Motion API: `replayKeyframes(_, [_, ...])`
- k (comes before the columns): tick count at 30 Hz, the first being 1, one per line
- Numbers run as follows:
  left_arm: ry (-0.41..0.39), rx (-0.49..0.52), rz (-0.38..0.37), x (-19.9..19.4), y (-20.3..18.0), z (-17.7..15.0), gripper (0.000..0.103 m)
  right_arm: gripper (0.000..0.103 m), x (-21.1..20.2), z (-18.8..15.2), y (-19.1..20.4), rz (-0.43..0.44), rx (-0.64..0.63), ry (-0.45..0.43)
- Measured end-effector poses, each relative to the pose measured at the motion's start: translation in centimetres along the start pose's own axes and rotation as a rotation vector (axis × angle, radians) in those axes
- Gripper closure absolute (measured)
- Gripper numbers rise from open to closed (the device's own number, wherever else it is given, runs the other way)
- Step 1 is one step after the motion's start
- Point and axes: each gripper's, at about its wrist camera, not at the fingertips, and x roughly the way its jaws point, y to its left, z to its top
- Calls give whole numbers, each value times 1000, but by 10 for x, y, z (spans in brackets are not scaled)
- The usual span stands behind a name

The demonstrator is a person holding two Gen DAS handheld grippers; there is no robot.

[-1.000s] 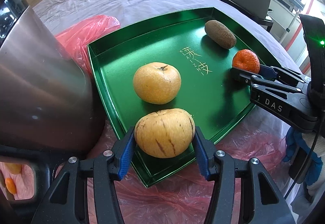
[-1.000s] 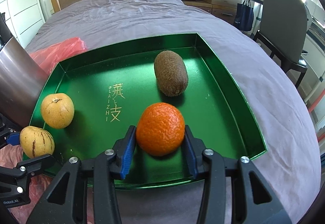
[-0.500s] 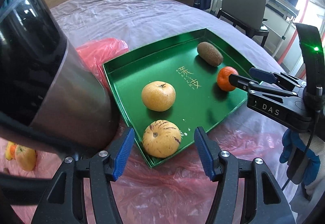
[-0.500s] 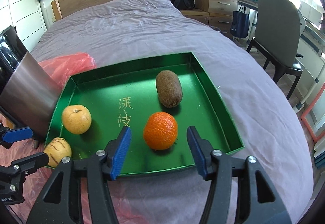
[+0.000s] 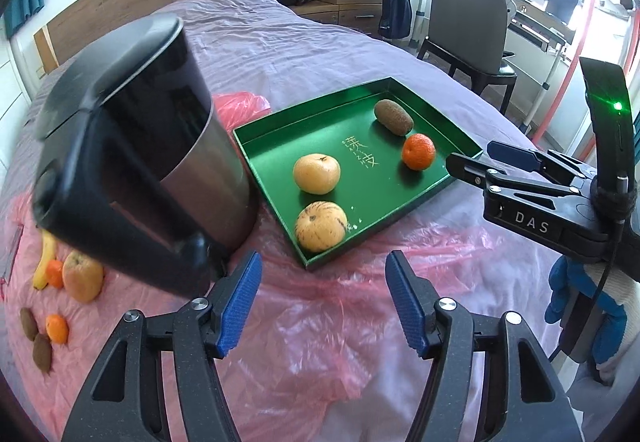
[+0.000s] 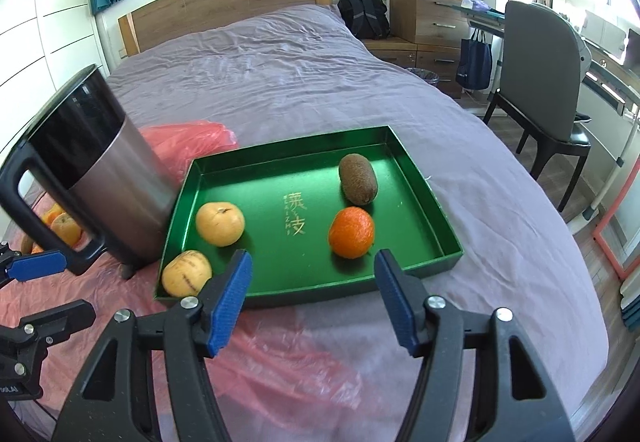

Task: Organize fruits
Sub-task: 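Open both tools and withdraw them from the tray, then move both open tools back over the fruits on the pink sheet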

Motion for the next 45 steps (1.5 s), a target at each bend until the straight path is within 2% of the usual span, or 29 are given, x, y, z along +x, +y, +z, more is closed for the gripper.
replayKeyframes(9, [-18,-36,18,-35,14,-27,38,0,-30,-20,19,26,14,0])
replayKeyframes(25, [-61,-100,72,-84,49,-75,38,0,-74,-50,68,72,-20,-2])
replayKeyframes(28, [-63,-110,84,-89,55,-84,35,0,-79,-55,74,75,-31,0])
replayKeyframes(30, [-67,-115,93,-92,58,-90,30,0,-84,-58,77,76,-37,0])
replayKeyframes(45, [-97,-168,111,-117,88,-126,23,0,-108,-72,105,84,-80,-2])
